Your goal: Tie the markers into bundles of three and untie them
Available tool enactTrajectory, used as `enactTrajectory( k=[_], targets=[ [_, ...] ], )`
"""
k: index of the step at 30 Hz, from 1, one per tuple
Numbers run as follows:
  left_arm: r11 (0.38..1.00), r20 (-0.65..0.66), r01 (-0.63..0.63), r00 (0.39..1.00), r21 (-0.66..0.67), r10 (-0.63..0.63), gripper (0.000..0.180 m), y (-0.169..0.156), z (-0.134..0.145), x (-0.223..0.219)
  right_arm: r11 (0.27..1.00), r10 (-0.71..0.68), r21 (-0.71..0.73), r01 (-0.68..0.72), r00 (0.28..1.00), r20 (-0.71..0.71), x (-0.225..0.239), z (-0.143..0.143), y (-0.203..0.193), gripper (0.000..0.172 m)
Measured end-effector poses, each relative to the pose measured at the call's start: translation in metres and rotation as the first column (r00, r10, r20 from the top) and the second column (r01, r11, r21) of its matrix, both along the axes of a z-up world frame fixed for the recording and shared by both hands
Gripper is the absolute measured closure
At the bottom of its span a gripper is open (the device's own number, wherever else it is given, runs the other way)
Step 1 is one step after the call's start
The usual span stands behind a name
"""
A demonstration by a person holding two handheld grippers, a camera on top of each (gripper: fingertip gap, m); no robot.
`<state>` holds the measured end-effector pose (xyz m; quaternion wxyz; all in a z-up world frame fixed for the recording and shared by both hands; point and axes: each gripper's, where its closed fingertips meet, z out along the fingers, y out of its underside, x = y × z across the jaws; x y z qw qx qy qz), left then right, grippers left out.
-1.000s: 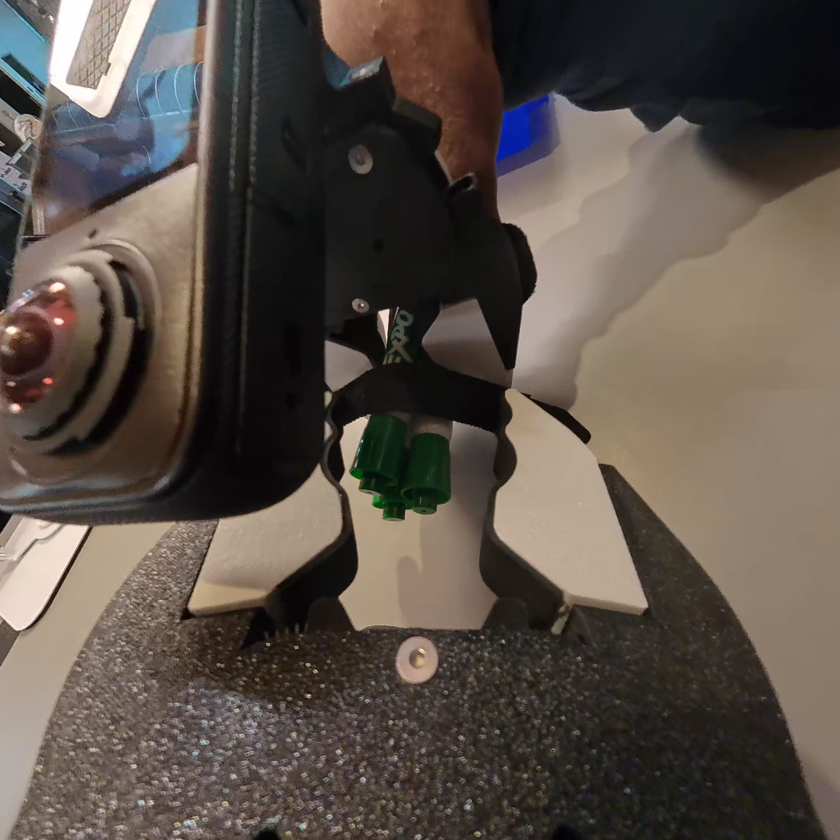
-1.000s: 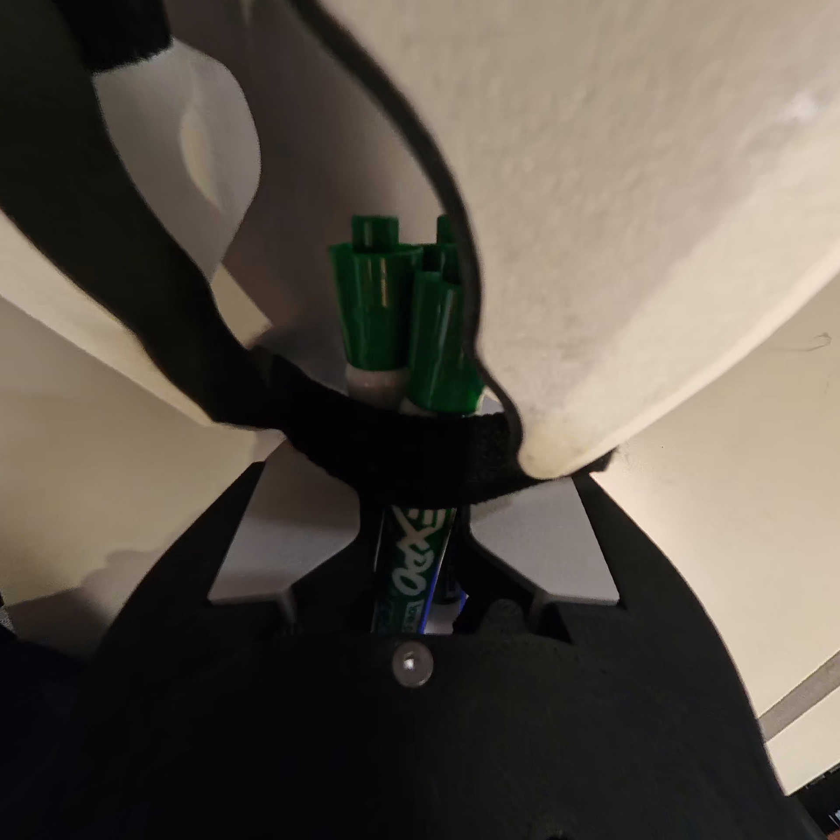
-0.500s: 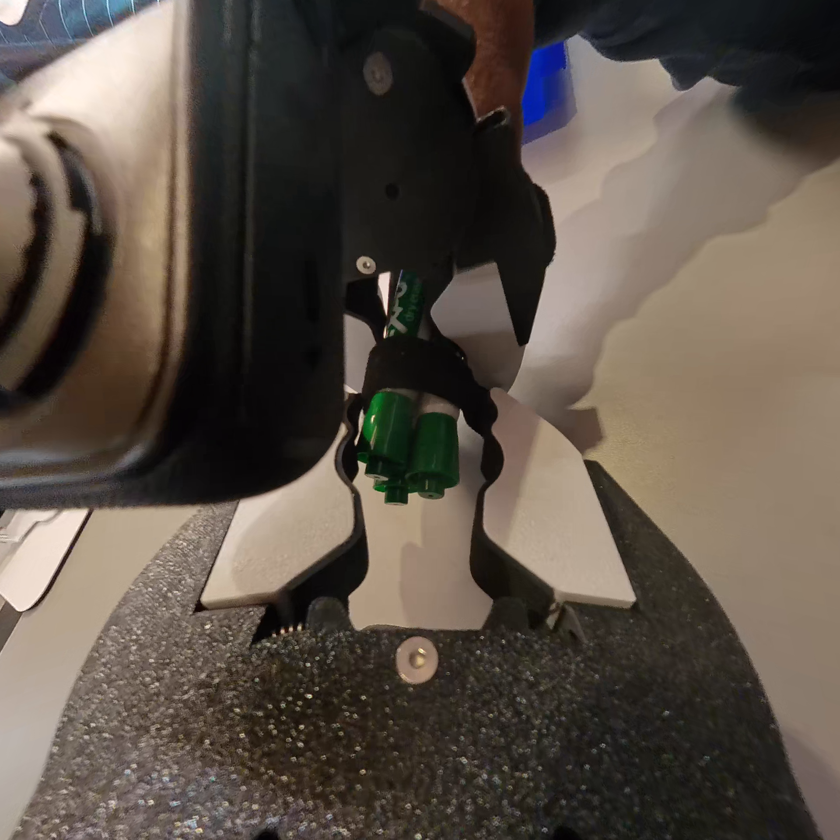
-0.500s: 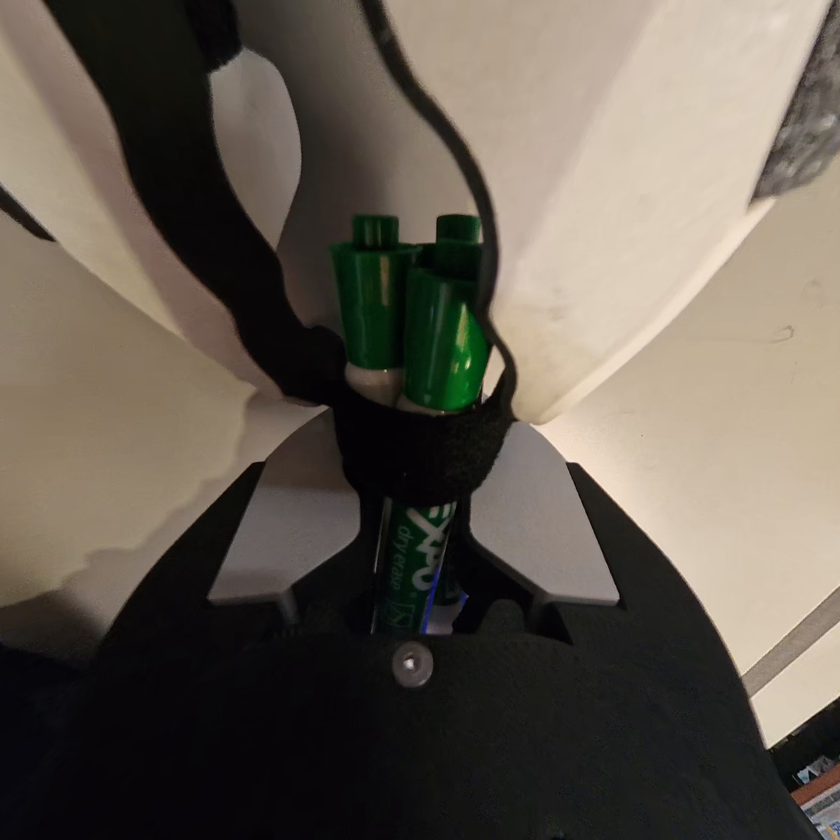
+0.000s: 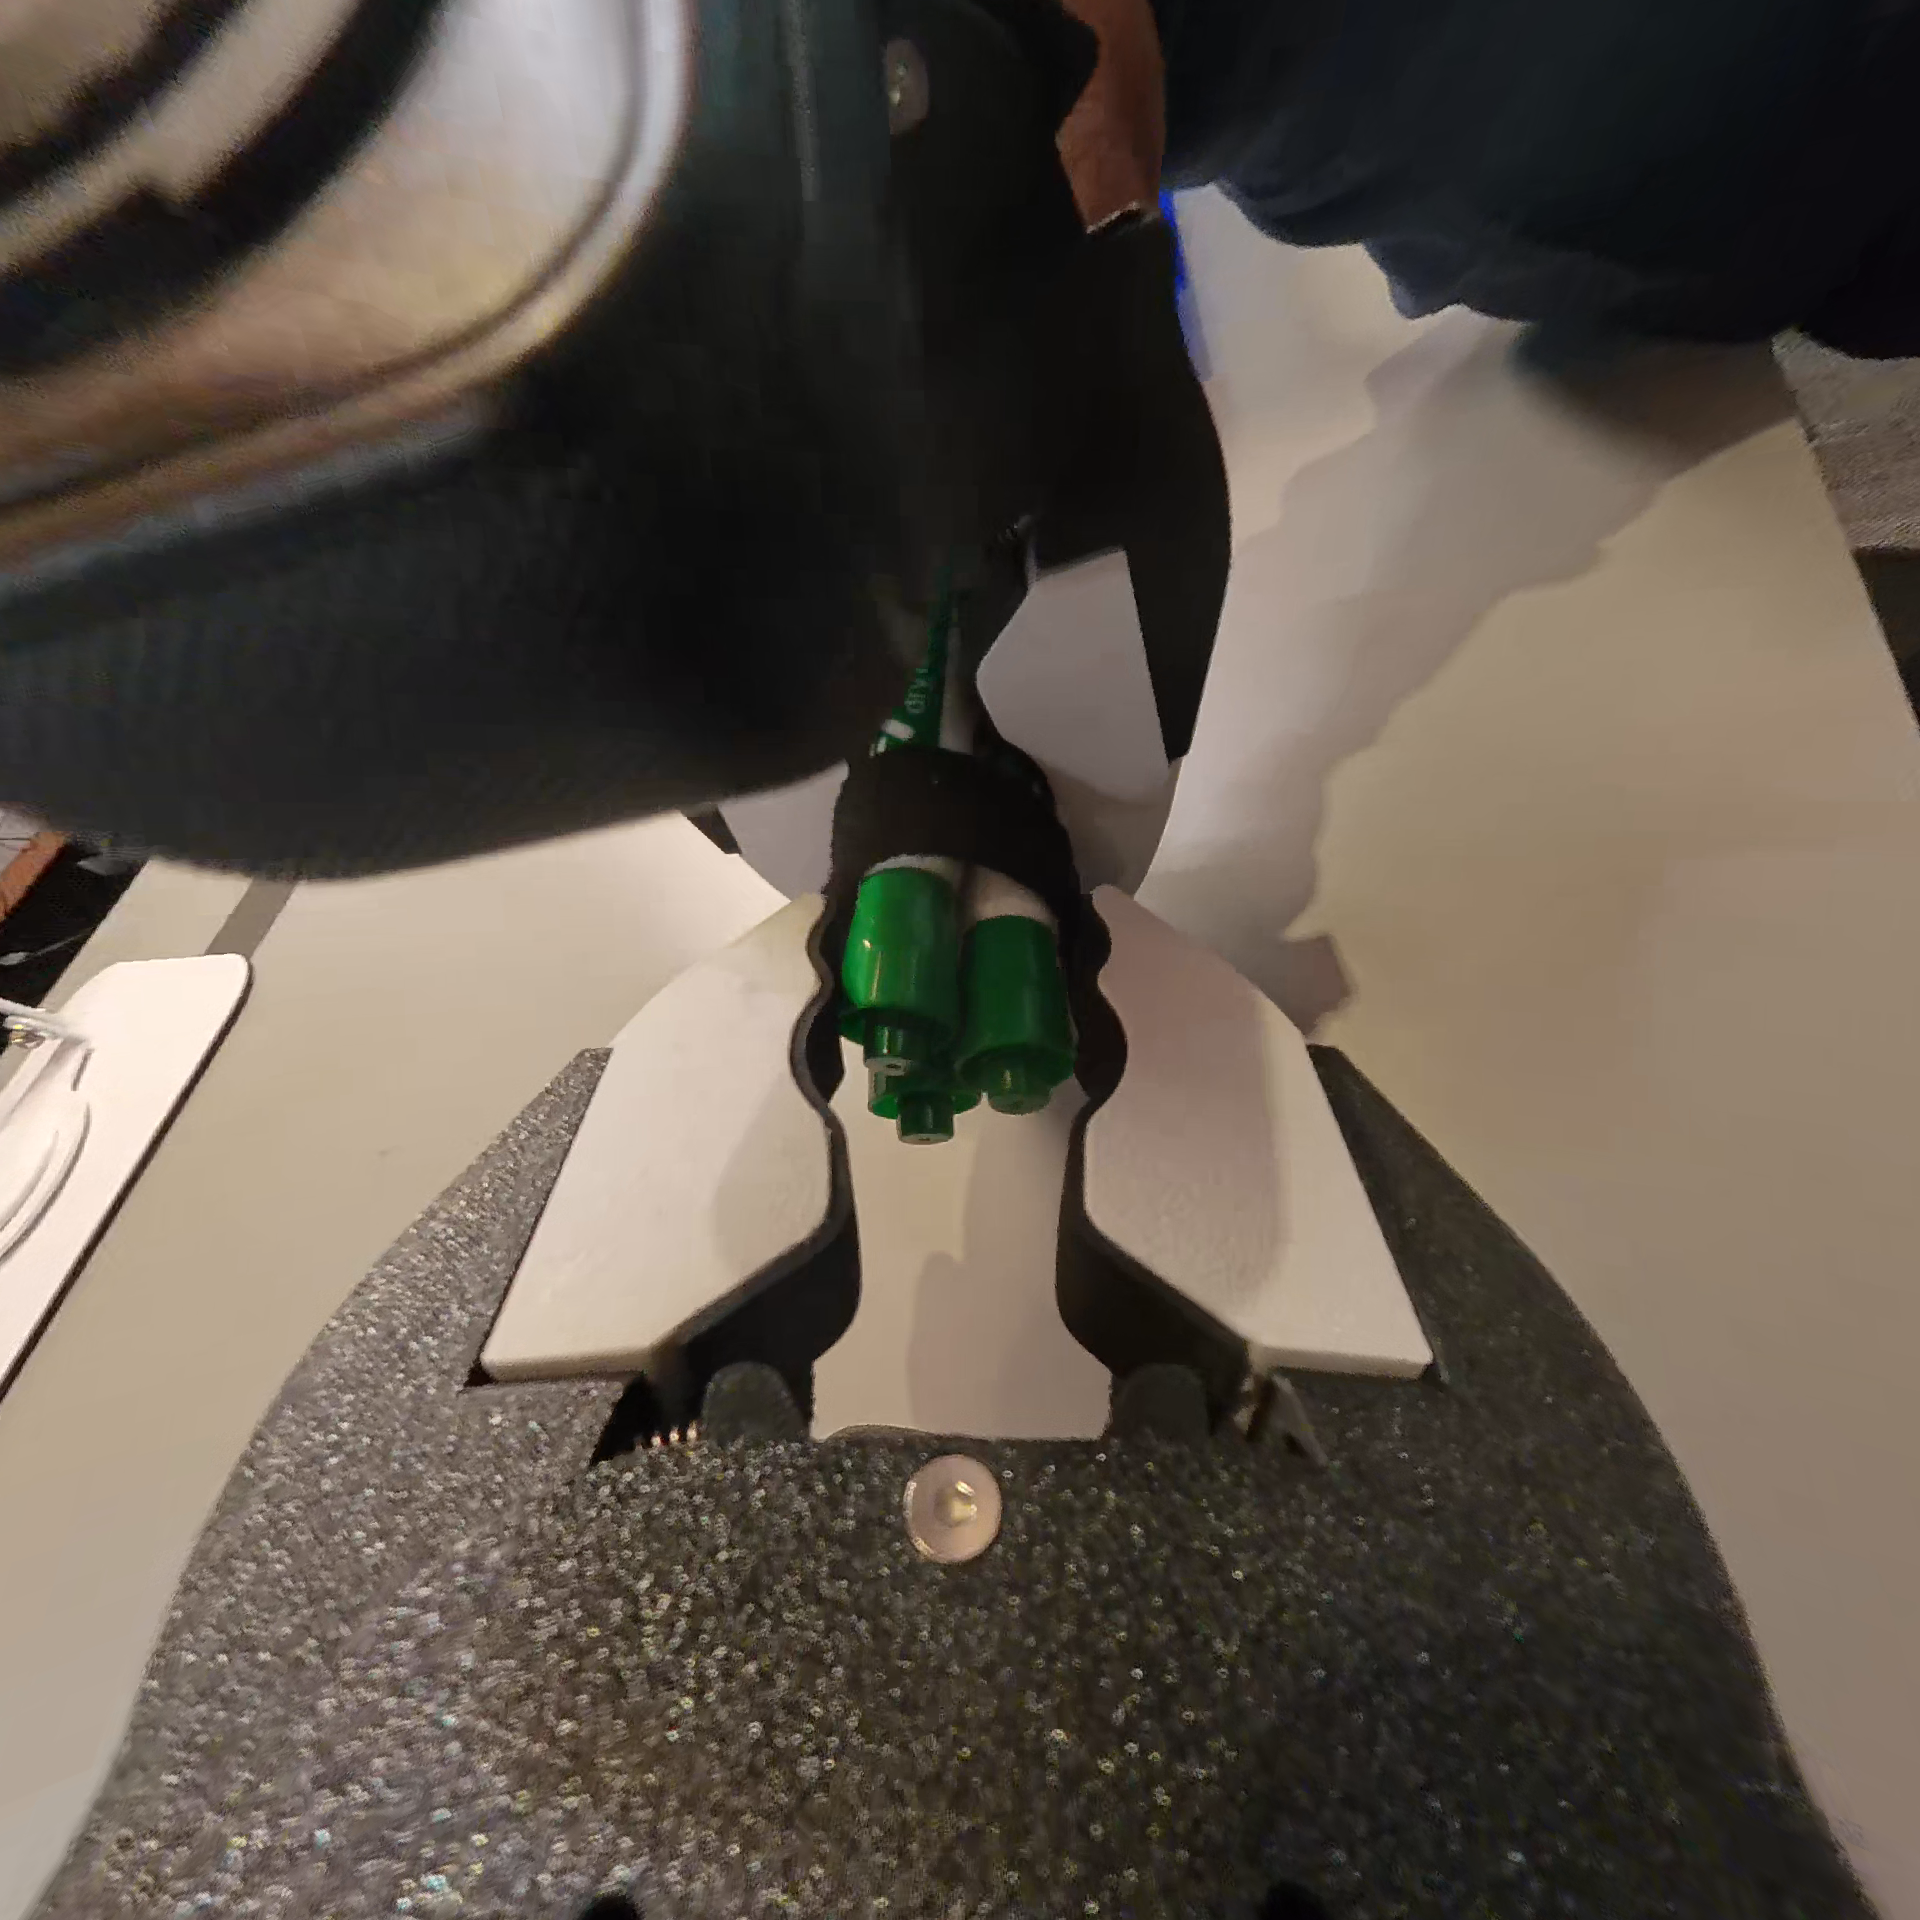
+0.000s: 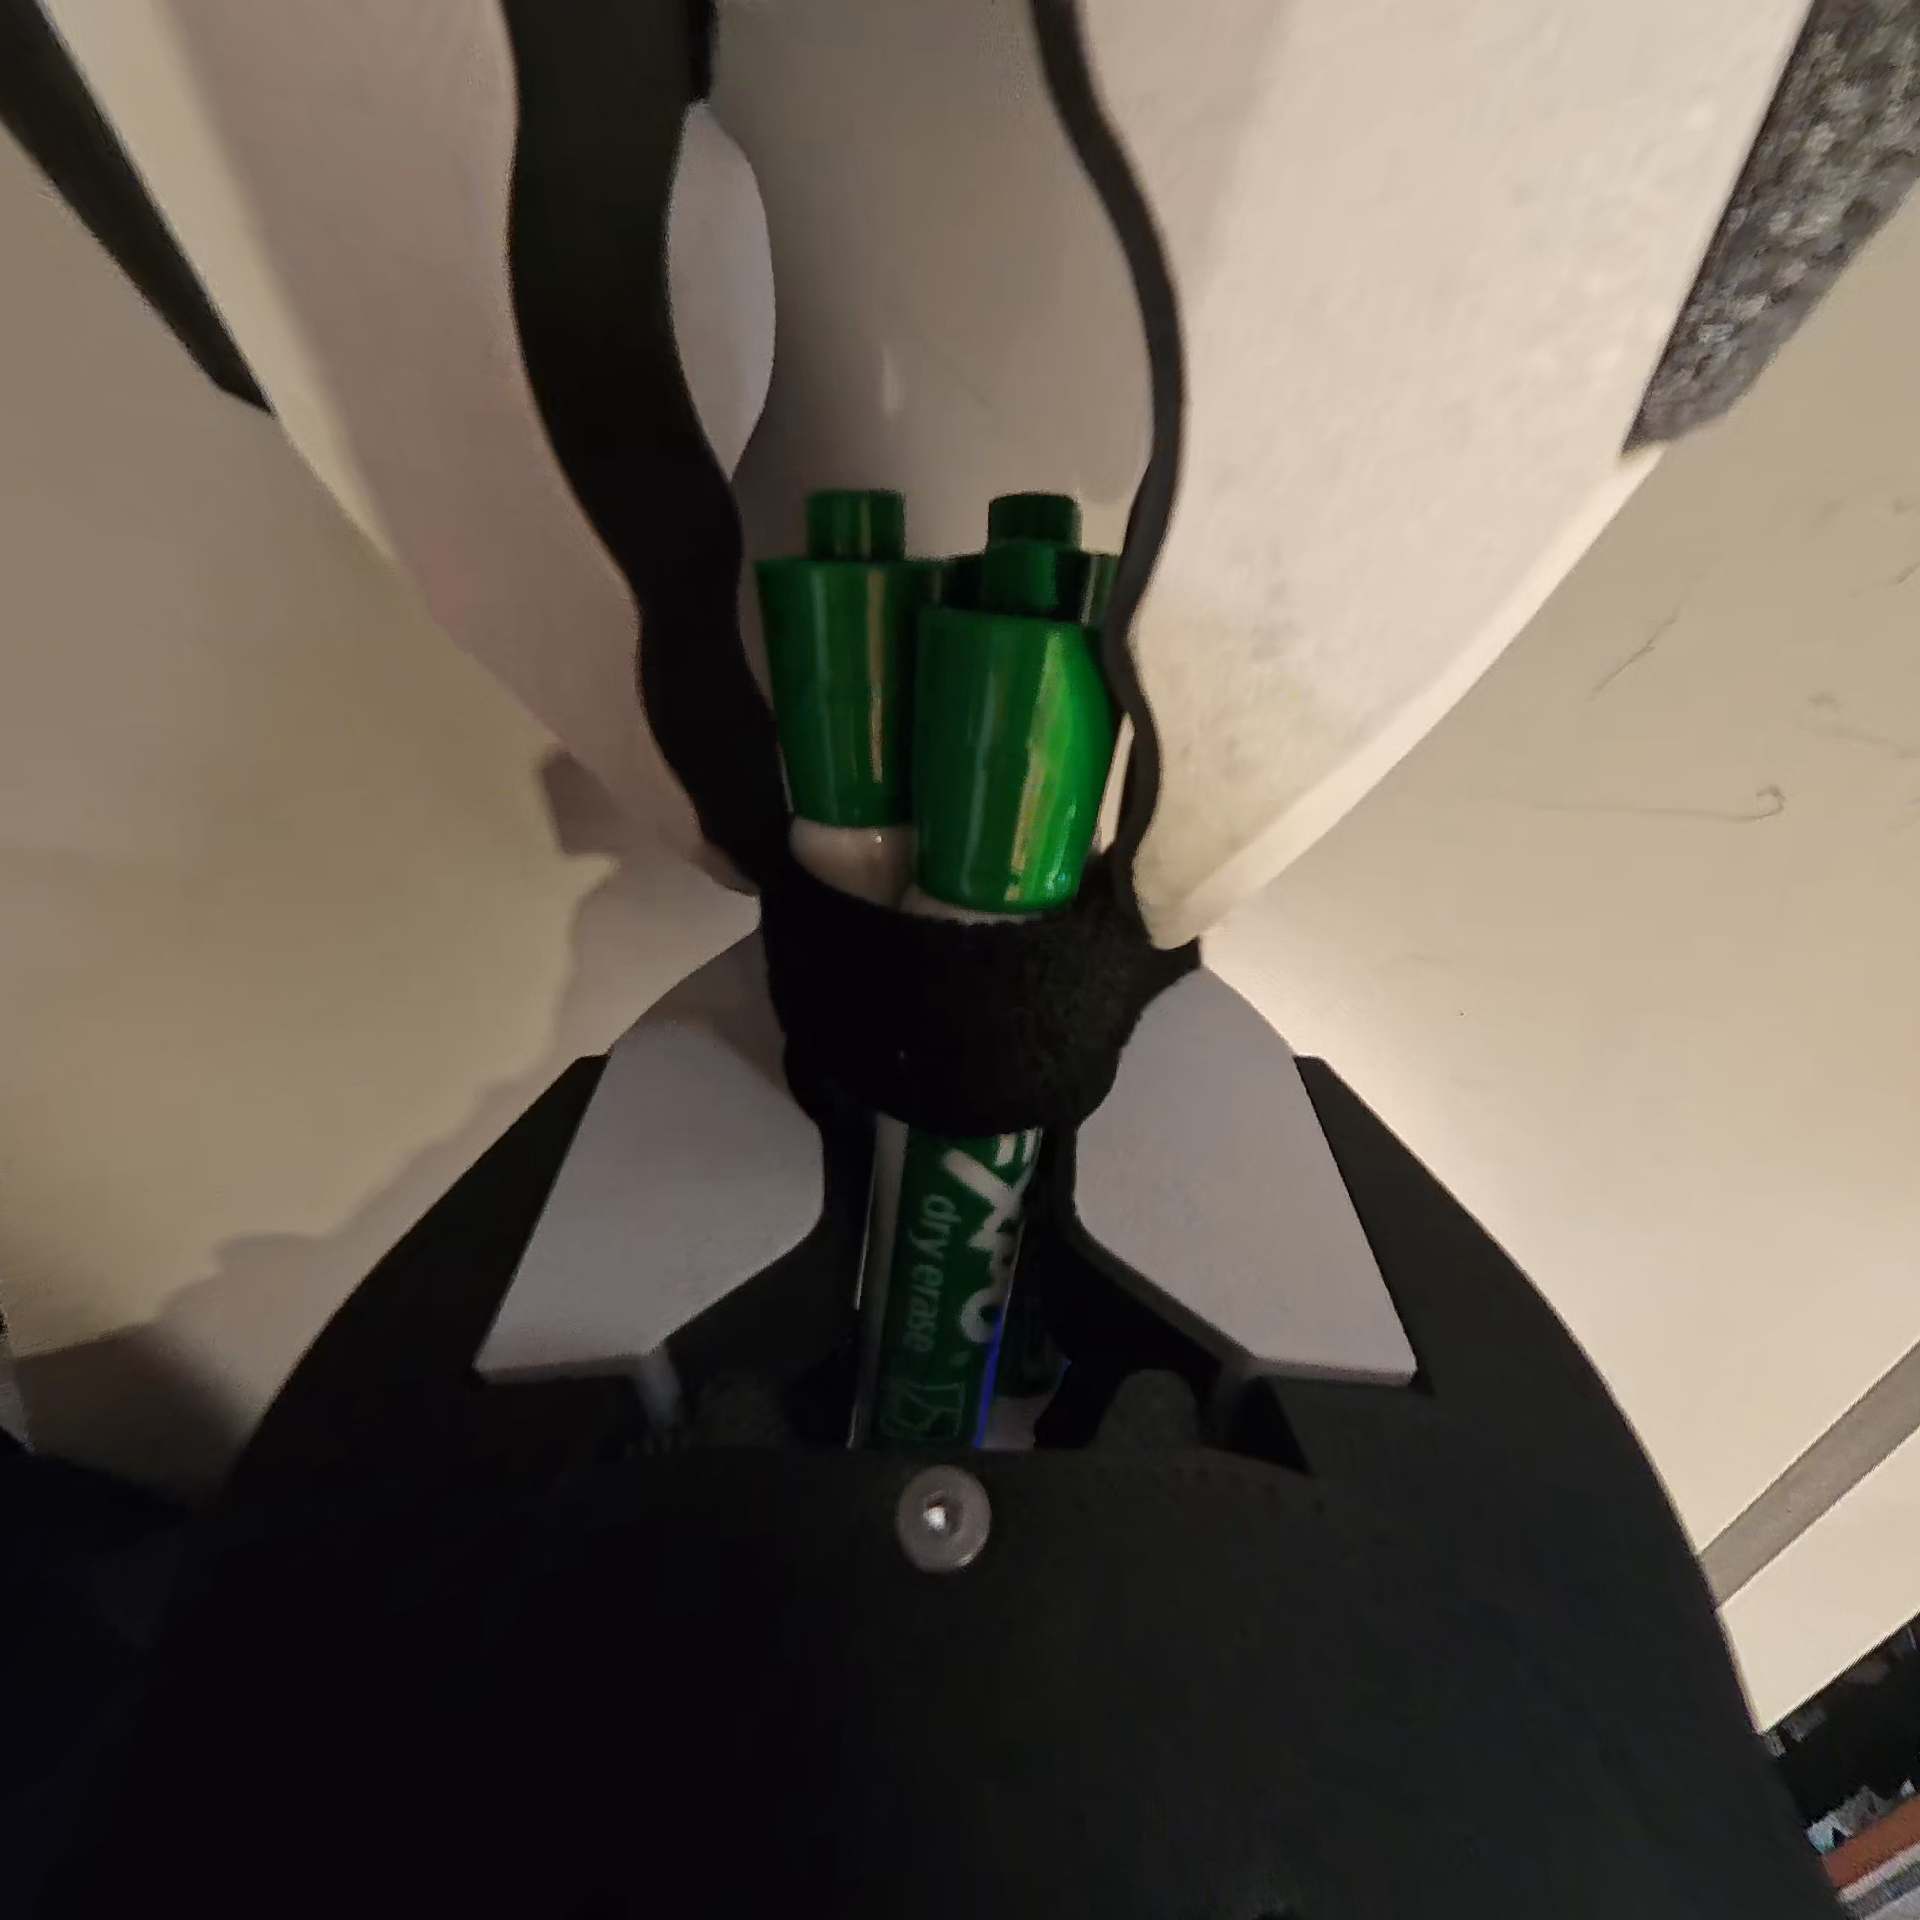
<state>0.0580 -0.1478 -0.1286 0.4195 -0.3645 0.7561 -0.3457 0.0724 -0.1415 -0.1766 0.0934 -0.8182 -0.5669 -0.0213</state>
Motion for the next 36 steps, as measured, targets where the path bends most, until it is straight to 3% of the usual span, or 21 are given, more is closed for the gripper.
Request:
enactTrajectory(
  k=[1,12,20,31,36],
  targets=[
    [1.0,0.003,0.01,1.0,-0.01,-0.01,0.139,-0.001,0.001,-0.001,1.0,0.003,0.001,-0.003,1.0,-0.003,-0.001,0.001,0.0,0.131],
    [0.997,0.074,0.08,0.994,0.018,-0.081,0.14,-0.006,0.004,-0.006,1.0,0.016,-0.003,-0.016,1.0,-0.014,-0.005,0.004,-0.004,0.13],
    [0.981,0.159,0.069,0.982,0.183,-0.099,0.141,-0.002,0.005,-0.005,0.999,0.029,0.044,-0.03,0.999,0.013,-0.002,0.003,0.003,0.13],
    [0.914,0.302,-0.022,0.947,0.406,-0.112,0.142,0.021,0.013,-0.004,0.948,0.058,0.294,-0.124,0.973,0.225,0.007,0.019,0.04,0.13],
    [0.913,0.311,-0.054,0.947,0.404,-0.082,0.142,0.035,0.015,-0.007,0.916,0.084,0.362,-0.173,0.965,0.248,0.004,0.022,0.059,0.13]
  ],
)
